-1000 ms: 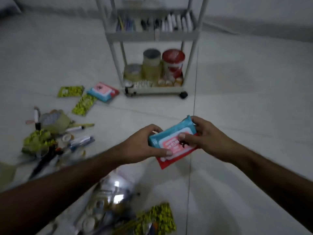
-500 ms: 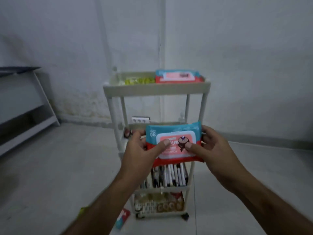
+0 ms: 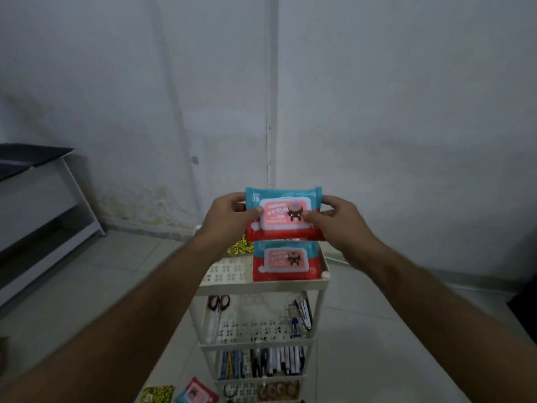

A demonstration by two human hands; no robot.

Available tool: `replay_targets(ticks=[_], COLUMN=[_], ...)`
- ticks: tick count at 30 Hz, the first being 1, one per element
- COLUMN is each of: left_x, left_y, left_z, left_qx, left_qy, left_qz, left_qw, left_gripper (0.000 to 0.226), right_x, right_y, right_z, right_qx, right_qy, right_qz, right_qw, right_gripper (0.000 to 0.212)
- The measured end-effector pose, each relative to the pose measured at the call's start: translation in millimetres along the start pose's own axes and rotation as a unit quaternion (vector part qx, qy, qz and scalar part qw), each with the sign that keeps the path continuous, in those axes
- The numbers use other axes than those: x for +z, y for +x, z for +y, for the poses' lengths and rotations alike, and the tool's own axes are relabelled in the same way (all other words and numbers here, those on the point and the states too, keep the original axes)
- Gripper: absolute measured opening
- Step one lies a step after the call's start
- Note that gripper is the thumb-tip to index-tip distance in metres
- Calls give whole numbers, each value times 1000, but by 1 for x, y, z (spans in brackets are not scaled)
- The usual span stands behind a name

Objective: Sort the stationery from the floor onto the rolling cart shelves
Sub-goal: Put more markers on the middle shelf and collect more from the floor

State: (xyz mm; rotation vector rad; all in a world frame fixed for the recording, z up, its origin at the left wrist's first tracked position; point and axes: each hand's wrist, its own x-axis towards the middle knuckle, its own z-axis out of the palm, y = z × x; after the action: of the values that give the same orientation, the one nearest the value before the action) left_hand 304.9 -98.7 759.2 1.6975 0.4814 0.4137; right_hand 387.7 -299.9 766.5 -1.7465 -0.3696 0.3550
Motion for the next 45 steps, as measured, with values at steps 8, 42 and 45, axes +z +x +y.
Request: replay_targets(ticks=[8,42,45], left_x=[25,-81,-102], left_y=[66,-252,-279], left_z=[-32,-395,-483], left_qx=[-105,148,94], left_qy=[104,338,338], left_qz=[25,-8,-14], left_qw=[989,930,936], left_gripper=[74,19,18], right_x=[17,204,245], right_y=[87,-188,-211], right_z=[37,374,458], right_qx=[40,-286,-246], right_qy=[-163,-371,-360], right_qz=[23,-215,-259], right_qw=[986,857,862], right_gripper=[57,20,18])
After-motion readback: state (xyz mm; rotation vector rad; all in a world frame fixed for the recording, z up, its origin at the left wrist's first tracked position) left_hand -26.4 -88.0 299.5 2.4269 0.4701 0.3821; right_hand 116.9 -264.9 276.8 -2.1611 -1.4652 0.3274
